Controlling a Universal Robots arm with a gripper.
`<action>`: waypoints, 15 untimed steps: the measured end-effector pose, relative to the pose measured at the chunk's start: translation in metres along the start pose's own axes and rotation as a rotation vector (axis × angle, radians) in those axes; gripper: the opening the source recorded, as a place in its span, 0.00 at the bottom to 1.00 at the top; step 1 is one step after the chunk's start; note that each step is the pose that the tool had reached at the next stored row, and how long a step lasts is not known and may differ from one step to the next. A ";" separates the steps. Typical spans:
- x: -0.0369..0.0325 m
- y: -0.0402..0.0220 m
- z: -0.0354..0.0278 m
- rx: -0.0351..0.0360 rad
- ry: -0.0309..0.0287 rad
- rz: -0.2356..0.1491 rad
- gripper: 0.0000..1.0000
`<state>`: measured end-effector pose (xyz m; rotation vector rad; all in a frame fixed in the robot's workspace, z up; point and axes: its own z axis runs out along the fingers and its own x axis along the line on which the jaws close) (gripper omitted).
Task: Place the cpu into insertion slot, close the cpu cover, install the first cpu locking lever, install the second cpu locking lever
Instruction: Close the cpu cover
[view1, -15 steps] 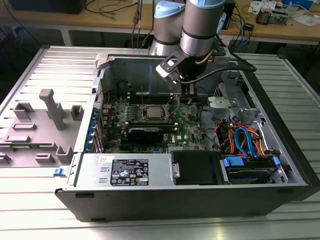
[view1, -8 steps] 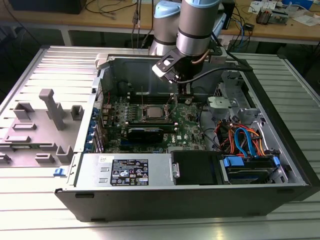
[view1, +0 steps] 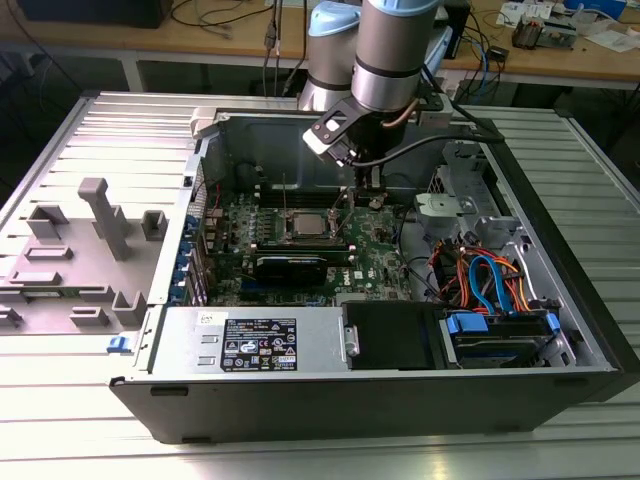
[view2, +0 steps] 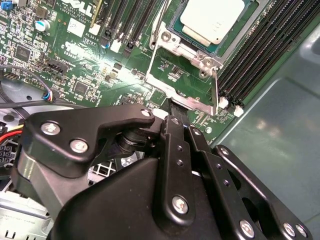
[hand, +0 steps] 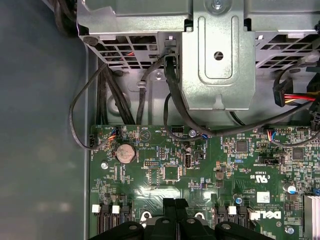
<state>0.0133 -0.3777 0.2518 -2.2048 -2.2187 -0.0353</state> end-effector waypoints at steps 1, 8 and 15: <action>0.0000 -0.0004 0.0000 0.0000 0.0000 0.000 0.11; 0.0000 -0.0046 0.0000 0.0000 0.0002 0.000 0.11; 0.0001 -0.0102 0.0001 0.0000 0.0005 0.000 0.11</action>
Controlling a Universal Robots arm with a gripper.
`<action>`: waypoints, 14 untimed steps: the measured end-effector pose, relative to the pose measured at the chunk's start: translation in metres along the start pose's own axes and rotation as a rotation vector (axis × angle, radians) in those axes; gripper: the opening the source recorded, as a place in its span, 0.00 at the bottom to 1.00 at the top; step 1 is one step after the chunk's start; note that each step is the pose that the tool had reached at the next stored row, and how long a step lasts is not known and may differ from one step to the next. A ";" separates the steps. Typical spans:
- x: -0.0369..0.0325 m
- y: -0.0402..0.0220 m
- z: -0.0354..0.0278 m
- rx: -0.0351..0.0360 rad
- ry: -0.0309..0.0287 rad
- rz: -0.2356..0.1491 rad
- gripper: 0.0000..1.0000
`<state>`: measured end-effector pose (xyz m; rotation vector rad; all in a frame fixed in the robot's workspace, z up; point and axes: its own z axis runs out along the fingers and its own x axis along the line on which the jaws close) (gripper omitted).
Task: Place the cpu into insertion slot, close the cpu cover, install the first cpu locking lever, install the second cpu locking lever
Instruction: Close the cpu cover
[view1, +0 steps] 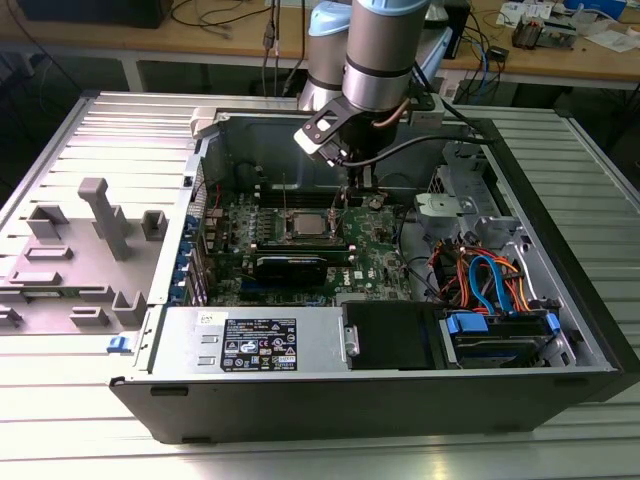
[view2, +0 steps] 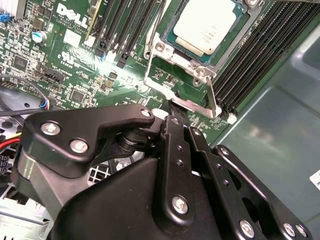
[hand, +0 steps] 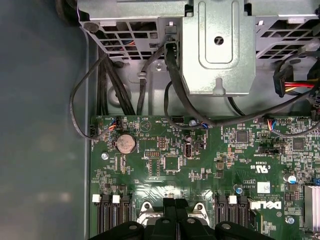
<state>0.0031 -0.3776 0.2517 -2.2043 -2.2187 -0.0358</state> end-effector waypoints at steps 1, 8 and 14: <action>0.0000 -0.0001 0.0000 0.0000 0.0000 0.000 0.11; 0.0000 -0.0013 0.0000 -0.0001 0.0000 0.000 0.11; 0.0000 -0.0029 0.0000 0.0000 0.0001 0.000 0.11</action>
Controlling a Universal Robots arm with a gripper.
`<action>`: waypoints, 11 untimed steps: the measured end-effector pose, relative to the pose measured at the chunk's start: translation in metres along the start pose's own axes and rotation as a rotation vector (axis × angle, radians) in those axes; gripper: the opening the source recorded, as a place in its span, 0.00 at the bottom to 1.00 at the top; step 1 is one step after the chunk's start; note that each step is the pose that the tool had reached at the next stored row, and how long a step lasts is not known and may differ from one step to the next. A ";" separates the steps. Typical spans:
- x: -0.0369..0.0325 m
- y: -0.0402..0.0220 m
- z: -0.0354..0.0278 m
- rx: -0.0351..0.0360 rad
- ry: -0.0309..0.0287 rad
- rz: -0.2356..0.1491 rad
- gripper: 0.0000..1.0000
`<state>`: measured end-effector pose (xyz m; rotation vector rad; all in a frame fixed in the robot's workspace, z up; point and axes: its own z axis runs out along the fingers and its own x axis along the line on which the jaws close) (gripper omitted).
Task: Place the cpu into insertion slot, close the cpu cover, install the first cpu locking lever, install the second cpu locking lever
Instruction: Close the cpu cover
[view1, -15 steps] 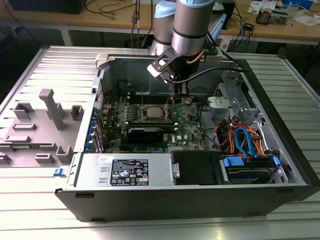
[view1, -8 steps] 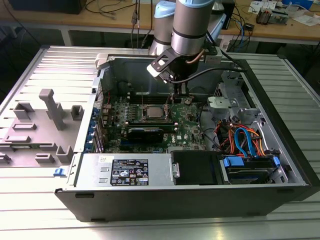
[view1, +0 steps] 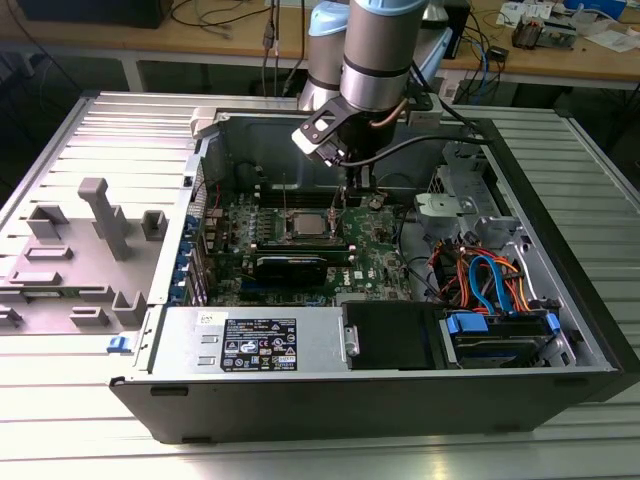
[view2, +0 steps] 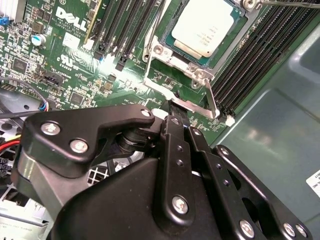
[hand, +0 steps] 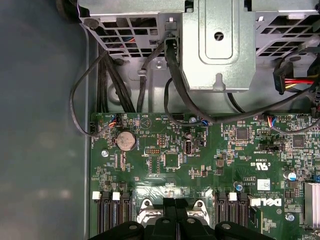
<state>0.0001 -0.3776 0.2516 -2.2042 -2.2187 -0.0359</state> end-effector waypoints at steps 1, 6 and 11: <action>0.0000 -0.0003 0.0000 0.0000 0.0000 0.000 0.11; 0.0000 -0.0018 0.0000 0.0000 0.0000 0.000 0.11; 0.0000 -0.0032 0.0000 0.0000 0.0000 0.000 0.11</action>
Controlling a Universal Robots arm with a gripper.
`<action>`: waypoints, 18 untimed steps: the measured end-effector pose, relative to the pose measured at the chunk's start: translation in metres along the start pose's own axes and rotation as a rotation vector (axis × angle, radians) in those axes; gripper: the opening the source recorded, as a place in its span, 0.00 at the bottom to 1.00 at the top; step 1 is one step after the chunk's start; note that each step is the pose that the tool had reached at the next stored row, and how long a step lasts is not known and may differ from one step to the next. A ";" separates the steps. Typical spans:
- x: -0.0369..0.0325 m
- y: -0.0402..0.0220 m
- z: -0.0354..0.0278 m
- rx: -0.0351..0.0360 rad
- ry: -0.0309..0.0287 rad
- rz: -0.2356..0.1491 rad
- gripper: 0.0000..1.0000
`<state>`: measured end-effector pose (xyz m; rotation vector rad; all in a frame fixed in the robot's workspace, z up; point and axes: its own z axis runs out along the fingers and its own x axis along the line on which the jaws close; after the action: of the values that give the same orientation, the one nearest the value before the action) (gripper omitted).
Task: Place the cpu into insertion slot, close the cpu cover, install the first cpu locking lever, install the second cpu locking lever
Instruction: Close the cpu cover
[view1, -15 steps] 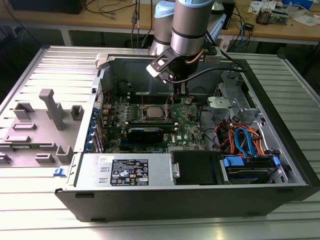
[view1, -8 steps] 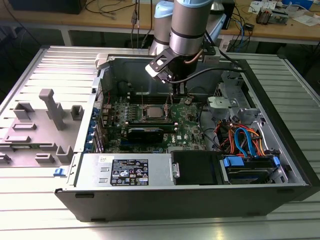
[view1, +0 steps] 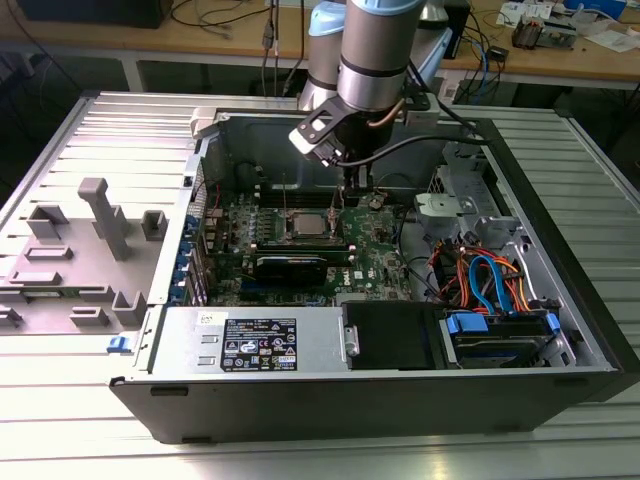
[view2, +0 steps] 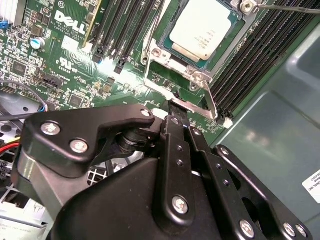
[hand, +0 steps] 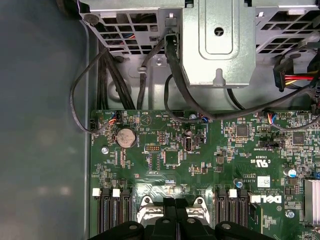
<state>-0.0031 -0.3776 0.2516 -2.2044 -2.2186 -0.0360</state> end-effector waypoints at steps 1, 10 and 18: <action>0.0000 -0.0004 0.0000 0.0000 0.0000 0.000 0.11; 0.0000 -0.0042 0.0000 0.0000 -0.0001 0.000 0.11; 0.0000 -0.0061 0.0000 0.0001 -0.0001 0.000 0.11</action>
<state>-0.0092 -0.3777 0.2515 -2.2044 -2.2187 -0.0357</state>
